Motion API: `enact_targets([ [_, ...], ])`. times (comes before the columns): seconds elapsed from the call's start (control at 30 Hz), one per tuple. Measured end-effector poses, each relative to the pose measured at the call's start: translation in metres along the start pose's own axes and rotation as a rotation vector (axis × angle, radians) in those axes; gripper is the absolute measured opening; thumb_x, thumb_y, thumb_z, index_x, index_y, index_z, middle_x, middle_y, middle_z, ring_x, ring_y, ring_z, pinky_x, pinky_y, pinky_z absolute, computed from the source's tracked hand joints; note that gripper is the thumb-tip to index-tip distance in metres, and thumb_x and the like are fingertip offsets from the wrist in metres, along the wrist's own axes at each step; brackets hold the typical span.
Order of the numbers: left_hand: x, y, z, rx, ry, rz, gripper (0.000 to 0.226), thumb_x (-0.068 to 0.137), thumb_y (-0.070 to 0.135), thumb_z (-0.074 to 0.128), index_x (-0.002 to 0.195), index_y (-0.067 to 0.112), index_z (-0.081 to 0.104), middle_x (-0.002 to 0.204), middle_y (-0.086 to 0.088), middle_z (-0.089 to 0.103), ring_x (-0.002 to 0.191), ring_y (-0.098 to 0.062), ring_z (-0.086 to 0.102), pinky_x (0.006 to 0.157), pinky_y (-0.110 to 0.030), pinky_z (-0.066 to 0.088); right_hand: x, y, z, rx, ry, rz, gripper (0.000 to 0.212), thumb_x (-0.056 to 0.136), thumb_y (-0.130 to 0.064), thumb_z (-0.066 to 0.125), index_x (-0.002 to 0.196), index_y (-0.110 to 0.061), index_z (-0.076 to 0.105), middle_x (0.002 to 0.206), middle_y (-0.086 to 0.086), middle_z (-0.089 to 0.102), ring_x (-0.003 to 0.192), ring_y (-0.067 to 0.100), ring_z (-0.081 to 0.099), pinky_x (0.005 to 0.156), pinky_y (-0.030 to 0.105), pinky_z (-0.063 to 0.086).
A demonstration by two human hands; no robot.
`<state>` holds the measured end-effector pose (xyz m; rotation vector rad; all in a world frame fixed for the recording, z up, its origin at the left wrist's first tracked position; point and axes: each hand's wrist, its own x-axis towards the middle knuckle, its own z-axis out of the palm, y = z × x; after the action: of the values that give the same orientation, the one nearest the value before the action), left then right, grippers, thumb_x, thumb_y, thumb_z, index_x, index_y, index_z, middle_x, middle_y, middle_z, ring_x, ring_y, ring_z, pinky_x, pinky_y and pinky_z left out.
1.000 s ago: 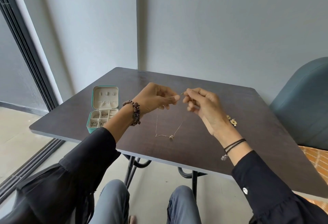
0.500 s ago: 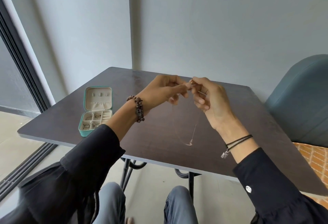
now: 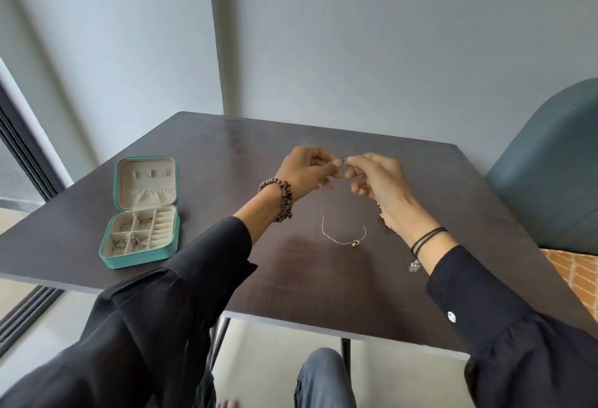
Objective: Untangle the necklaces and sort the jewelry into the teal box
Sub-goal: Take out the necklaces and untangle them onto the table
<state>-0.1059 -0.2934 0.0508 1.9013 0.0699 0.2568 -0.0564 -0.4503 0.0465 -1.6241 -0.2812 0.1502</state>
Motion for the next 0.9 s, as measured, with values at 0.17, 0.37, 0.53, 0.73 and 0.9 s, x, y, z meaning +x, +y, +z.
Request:
enact_targets([
  [0.17,0.044,-0.024,0.01,0.082,0.047,0.001,0.005,0.092,0.017,0.068,0.096,0.013,0.068,0.088,-0.004,0.075,0.069,-0.008,0.069,0.06,-0.014,0.049,0.051,0.022,0.001,-0.182,0.05,0.026,0.014,0.095,-0.016,0.064,0.082,-0.015,0.069,0.072,0.003,0.072,0.056,0.013,0.067,0.053,0.019,0.047],
  [0.37,0.083,-0.05,0.02,0.218,0.119,-0.012,0.01,0.09,0.015,0.07,0.099,0.012,0.073,0.084,0.0,0.071,0.076,-0.007,0.067,0.061,-0.006,0.043,0.103,0.05,0.006,-0.414,0.117,0.035,0.023,0.091,-0.022,0.07,0.068,-0.02,0.069,0.075,0.004,0.075,0.071,0.021,0.071,0.079,0.038,0.06],
  [0.53,0.098,-0.064,0.025,0.308,0.111,-0.027,0.011,0.089,0.016,0.07,0.098,0.013,0.075,0.09,0.0,0.071,0.085,-0.01,0.066,0.077,-0.016,0.053,0.11,0.055,0.011,-0.691,0.128,-0.037,0.012,0.091,-0.024,0.069,0.085,-0.019,0.078,0.096,0.005,0.078,0.102,0.025,0.069,0.087,0.034,0.055],
  [0.73,0.093,-0.064,0.02,0.313,0.128,-0.039,0.011,0.089,0.012,0.069,0.097,0.016,0.075,0.094,0.002,0.072,0.091,-0.01,0.066,0.078,-0.018,0.049,0.105,0.055,0.018,-0.747,0.099,-0.084,0.008,0.091,-0.021,0.067,0.096,-0.018,0.073,0.102,0.003,0.075,0.104,0.023,0.067,0.08,0.025,0.046],
  [0.9,0.068,-0.057,0.004,0.32,0.131,-0.013,0.014,0.089,0.01,0.068,0.098,0.017,0.075,0.097,0.002,0.073,0.093,-0.01,0.067,0.079,-0.017,0.051,0.083,0.046,0.029,-0.754,0.067,-0.127,0.011,0.091,-0.023,0.069,0.098,-0.017,0.075,0.101,0.001,0.076,0.103,0.022,0.068,0.085,0.029,0.05],
])
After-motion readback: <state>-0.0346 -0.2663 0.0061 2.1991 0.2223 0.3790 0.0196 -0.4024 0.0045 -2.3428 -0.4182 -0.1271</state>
